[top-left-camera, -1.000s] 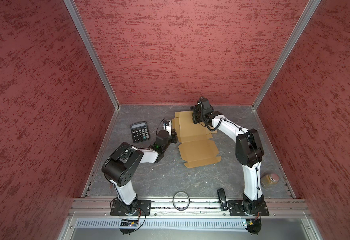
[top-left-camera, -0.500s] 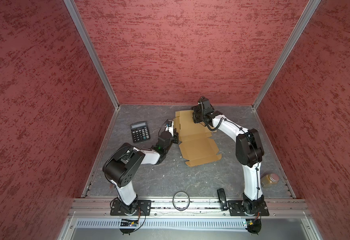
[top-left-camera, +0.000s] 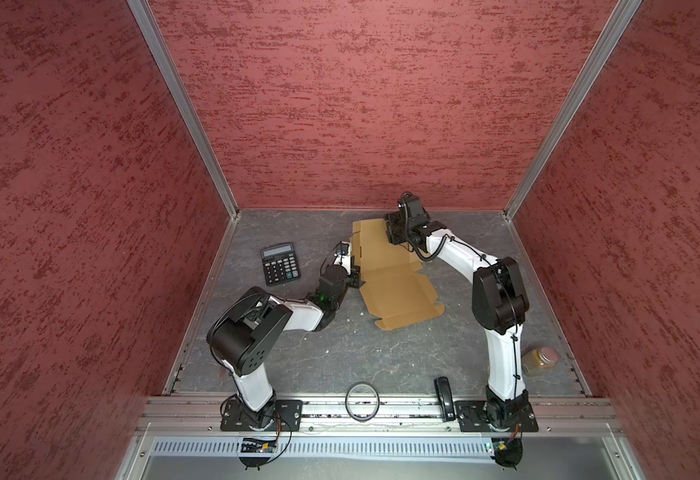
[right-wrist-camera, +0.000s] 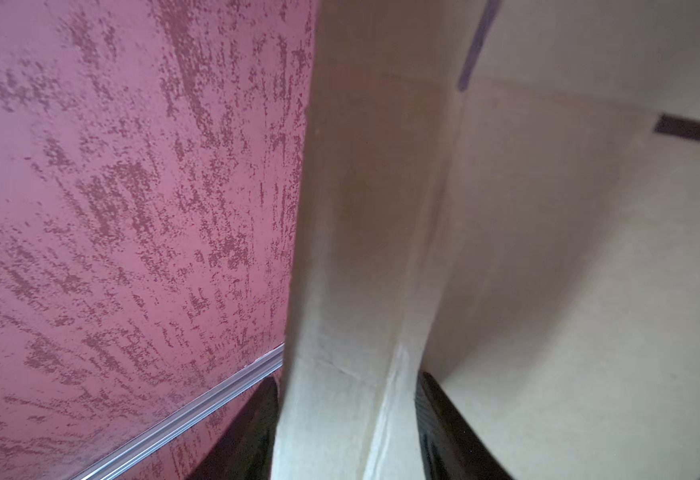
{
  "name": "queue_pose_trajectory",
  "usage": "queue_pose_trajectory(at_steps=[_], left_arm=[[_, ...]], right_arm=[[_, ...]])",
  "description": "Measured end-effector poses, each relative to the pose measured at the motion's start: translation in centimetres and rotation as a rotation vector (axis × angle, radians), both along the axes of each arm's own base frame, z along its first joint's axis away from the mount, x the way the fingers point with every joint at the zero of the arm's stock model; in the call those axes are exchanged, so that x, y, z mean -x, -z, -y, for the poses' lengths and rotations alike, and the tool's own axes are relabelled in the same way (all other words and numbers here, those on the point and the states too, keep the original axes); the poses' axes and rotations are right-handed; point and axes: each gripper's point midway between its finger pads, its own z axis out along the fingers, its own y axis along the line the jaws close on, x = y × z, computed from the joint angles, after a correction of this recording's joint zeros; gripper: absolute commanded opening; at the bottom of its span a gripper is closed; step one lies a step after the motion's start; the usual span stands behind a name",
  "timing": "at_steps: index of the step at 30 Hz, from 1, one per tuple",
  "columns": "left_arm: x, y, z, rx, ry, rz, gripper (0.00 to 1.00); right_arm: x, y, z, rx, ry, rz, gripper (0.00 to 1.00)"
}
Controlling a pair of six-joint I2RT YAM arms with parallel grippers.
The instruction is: Fold the paper box
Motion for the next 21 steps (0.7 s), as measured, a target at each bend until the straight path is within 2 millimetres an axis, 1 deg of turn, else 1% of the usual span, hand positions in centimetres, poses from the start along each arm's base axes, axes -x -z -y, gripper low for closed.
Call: queue_pose_trajectory(at_steps=[4, 8, 12, 21], left_arm=[[0.3, -0.4, 0.5, -0.023, 0.002, 0.024, 0.0], [0.3, -1.0, 0.6, -0.031, -0.006, 0.053, 0.0], [0.4, -1.5, 0.8, -0.038, -0.009, 0.075, 0.0], [0.6, -1.9, 1.0, -0.055, -0.014, 0.096, 0.0]], right_arm=[[-0.2, 0.0, 0.5, 0.001, 0.007, -0.004, 0.61], [-0.6, -0.9, 1.0, -0.002, 0.017, 0.005, 0.59], [-0.8, -1.1, 1.3, -0.004, 0.023, 0.01, 0.59], [-1.2, -1.4, 1.8, -0.003, 0.017, 0.023, 0.65]])
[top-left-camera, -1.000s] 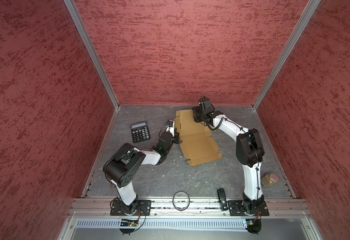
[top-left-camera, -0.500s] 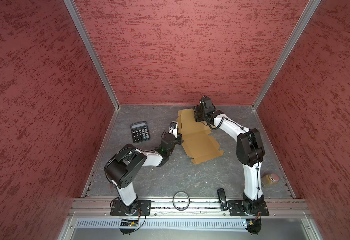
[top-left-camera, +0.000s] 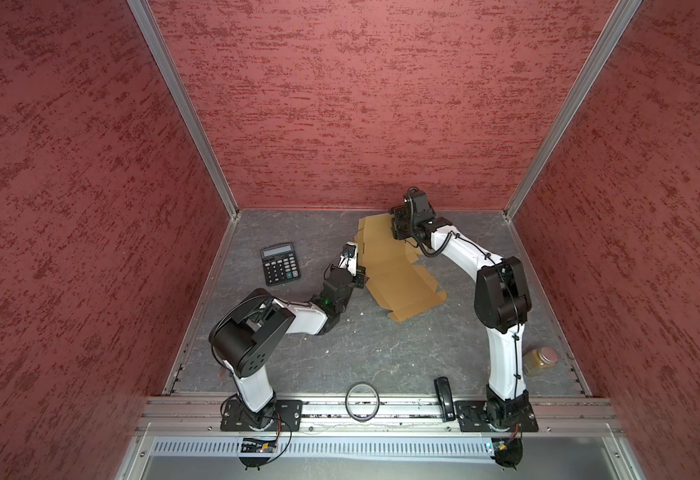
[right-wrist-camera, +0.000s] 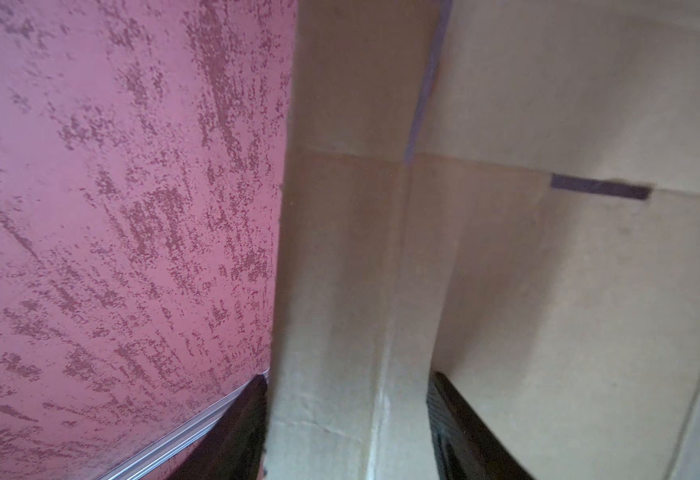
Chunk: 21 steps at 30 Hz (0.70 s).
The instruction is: Fold the paper box
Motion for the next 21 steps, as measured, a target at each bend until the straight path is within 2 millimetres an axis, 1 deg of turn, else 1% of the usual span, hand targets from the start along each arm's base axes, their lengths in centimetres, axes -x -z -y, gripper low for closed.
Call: queue_pose_trajectory(at_steps=[3, 7, 9, 15, 21], left_arm=[[0.1, -0.2, 0.1, 0.001, 0.002, 0.01, 0.0], [0.1, -0.4, 0.2, 0.0, 0.0, 0.019, 0.0], [0.1, -0.4, 0.2, -0.003, -0.002, 0.02, 0.0], [0.0, -0.3, 0.1, -0.006, -0.009, 0.023, 0.0], [0.0, -0.3, 0.1, -0.006, -0.011, 0.022, 0.0]], right_arm=[[-0.2, -0.5, 0.3, -0.006, -0.008, 0.006, 0.65], [-0.8, -2.2, 0.2, -0.025, -0.024, 0.04, 0.55], [-0.9, -2.7, 0.0, -0.03, -0.031, 0.05, 0.52], [-0.8, -2.7, 0.0, -0.03, -0.038, 0.049, 0.52], [-0.7, -2.5, -0.2, -0.033, -0.046, 0.044, 0.54]])
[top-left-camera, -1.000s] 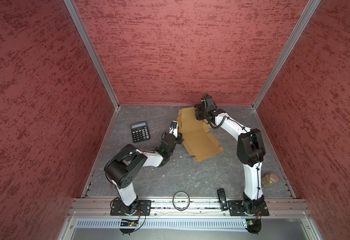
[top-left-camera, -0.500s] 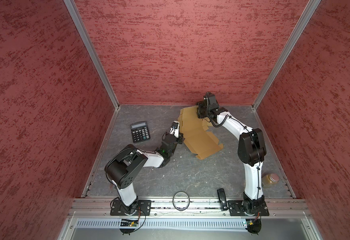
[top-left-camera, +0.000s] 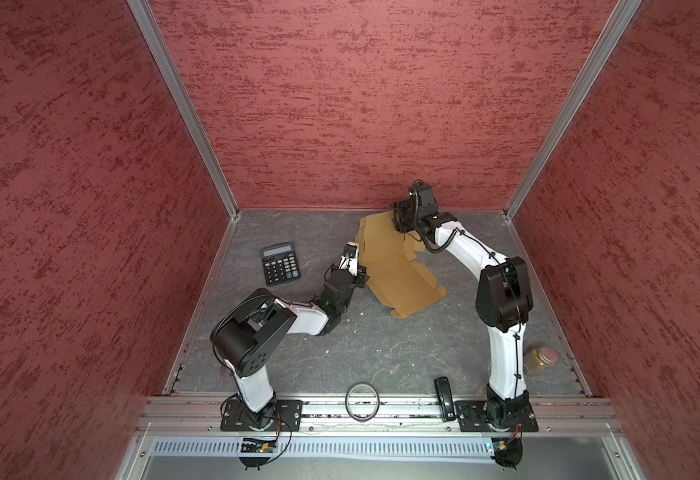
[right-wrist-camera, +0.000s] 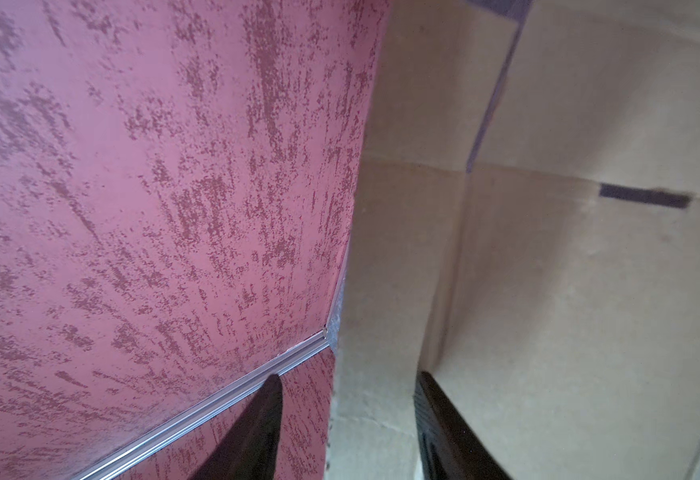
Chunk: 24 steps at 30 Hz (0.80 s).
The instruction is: Fold the paper box
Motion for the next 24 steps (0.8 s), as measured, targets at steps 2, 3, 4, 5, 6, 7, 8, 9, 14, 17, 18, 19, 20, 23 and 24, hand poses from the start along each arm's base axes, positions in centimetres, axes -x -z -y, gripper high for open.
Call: queue_pose_trajectory(at_steps=[2, 3, 4, 5, 6, 7, 8, 9, 14, 17, 18, 19, 20, 23, 24], left_arm=[[0.0, 0.0, 0.0, 0.0, 0.0, 0.0, 0.0], [0.0, 0.0, 0.0, 0.0, 0.0, -0.001, 0.0], [0.0, 0.0, 0.0, 0.0, 0.0, -0.001, 0.0], [0.0, 0.0, 0.0, 0.0, 0.0, 0.0, 0.0], [0.0, 0.0, 0.0, 0.0, 0.0, -0.001, 0.0], [0.0, 0.0, 0.0, 0.0, 0.0, -0.001, 0.0], [0.0, 0.0, 0.0, 0.0, 0.0, -0.001, 0.0], [0.0, 0.0, 0.0, 0.0, 0.0, -0.001, 0.0], [0.0, 0.2, 0.0, -0.003, -0.001, -0.003, 0.0], [-0.1, 0.4, 0.0, -0.006, -0.002, -0.007, 0.0], [-0.1, 0.5, 0.0, -0.007, -0.002, -0.008, 0.0], [-0.1, 0.6, 0.0, -0.008, -0.002, -0.009, 0.0], [-0.1, 0.6, 0.0, -0.008, -0.002, -0.009, 0.0], [-0.1, 0.6, 0.0, -0.008, -0.002, -0.009, 0.0], [-0.1, 0.6, 0.0, -0.008, -0.002, -0.009, 0.0]], right_arm=[[0.0, 0.0, 0.0, -0.001, -0.002, -0.001, 0.54], [0.0, 0.0, -0.1, -0.002, -0.003, -0.001, 0.55], [0.1, 0.0, -0.1, -0.003, -0.005, -0.001, 0.55], [0.1, 0.0, -0.1, -0.004, -0.007, -0.002, 0.55], [0.0, 0.1, -0.2, -0.004, -0.008, -0.003, 0.55], [0.0, 0.2, -0.2, -0.005, -0.01, -0.005, 0.55], [0.0, 0.4, -0.2, -0.004, -0.011, -0.008, 0.55], [-0.1, 0.7, -0.3, -0.004, -0.013, -0.013, 0.54], [-0.3, 1.8, -0.7, -0.003, -0.024, -0.031, 0.52], [-0.3, 2.0, -0.7, -0.004, -0.028, -0.035, 0.49], [-0.3, 2.0, -0.8, -0.003, -0.029, -0.034, 0.48], [-0.3, 2.0, -0.8, -0.003, -0.029, -0.034, 0.47], [-0.3, 1.9, -0.8, -0.004, -0.03, -0.033, 0.46], [-0.3, 1.8, -0.8, -0.004, -0.03, -0.031, 0.43], [-0.4, 1.8, -0.8, -0.004, -0.03, -0.03, 0.41]])
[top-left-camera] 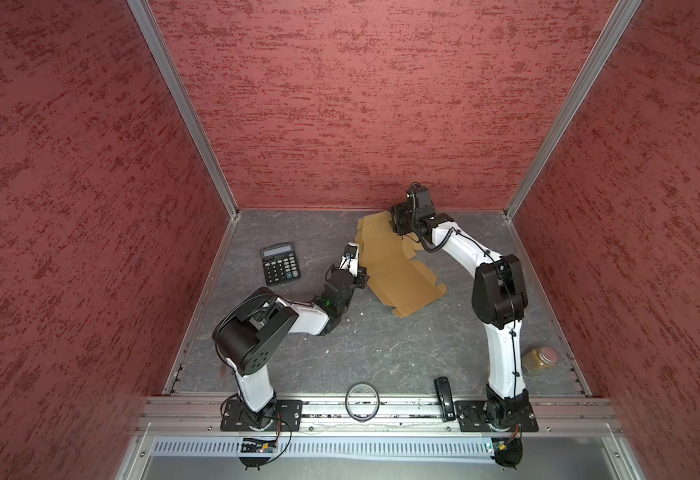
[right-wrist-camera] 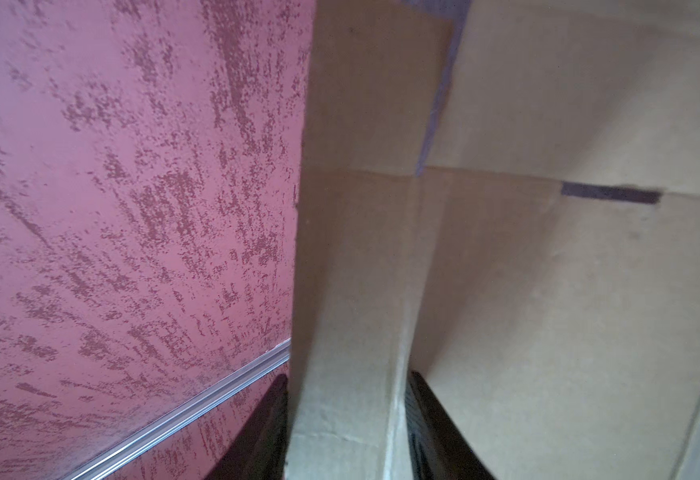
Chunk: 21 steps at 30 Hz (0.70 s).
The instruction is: Fold the paper box
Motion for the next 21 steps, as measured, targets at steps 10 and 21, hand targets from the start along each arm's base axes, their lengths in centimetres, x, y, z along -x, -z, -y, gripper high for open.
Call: queue_pose_trajectory(at_steps=[10, 21], left_arm=[[-0.2, 0.2, 0.1, -0.004, -0.001, -0.005, 0.0], [-0.3, 1.4, -0.2, -0.006, -0.012, -0.048, 0.0]], right_arm=[[-0.1, 0.0, 0.0, -0.003, 0.001, 0.008, 0.31], [0.5, 1.1, 0.2, -0.008, 0.003, 0.013, 0.26]])
